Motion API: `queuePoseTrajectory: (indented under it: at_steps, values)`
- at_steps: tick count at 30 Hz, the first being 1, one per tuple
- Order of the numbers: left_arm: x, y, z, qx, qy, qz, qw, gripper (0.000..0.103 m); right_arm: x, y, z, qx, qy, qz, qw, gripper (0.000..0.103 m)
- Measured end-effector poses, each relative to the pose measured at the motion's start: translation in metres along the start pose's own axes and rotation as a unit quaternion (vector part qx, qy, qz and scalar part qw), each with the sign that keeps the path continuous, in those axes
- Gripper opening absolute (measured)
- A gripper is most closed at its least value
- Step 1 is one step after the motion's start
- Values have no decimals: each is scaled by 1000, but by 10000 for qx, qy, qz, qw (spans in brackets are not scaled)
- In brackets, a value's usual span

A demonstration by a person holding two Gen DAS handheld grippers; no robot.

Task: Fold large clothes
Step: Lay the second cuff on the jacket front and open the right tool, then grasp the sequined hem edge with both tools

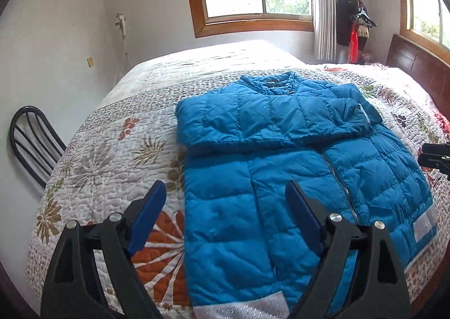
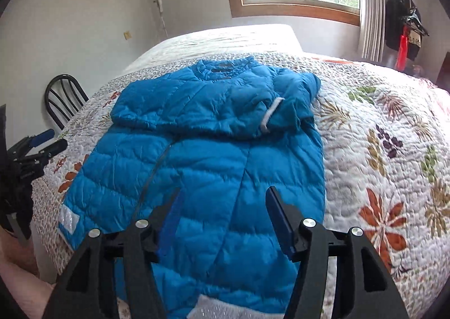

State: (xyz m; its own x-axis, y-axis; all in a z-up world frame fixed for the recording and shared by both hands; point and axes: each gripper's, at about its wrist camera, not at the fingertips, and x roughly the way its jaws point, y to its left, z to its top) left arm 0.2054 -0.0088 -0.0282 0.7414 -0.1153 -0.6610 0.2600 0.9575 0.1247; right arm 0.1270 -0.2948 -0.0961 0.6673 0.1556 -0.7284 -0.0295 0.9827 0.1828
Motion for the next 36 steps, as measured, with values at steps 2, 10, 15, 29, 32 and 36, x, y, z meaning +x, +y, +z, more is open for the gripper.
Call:
queuePoseTrajectory:
  at_steps: [2, 10, 15, 29, 32, 36]
  values:
    - [-7, 7, -11, -57, 84, 23, 9999, 87, -7, -5, -18, 126, 43, -52, 9999, 62]
    - [0, 50, -78, -681, 1029, -304, 9919, 88, -30, -32, -74, 733, 169, -246, 9969, 72]
    - [10, 70, -111, -1173, 1437, -600, 9808, 88, -34, -46, -98, 1053, 235, -216, 9939, 75]
    - [25, 52, -128, -1430, 1727, -1241, 9666, 90, -5, -49, -119, 1408, 459, 425, 9881, 75]
    - [26, 51, -128, -1503, 1724, -1379, 9637, 88, -2, -44, -119, 1303, 494, 368, 9896, 74]
    - [26, 48, -126, -1576, 1749, -1612, 9584, 68, 0, -38, -120, 1180, 505, 473, 9906, 61]
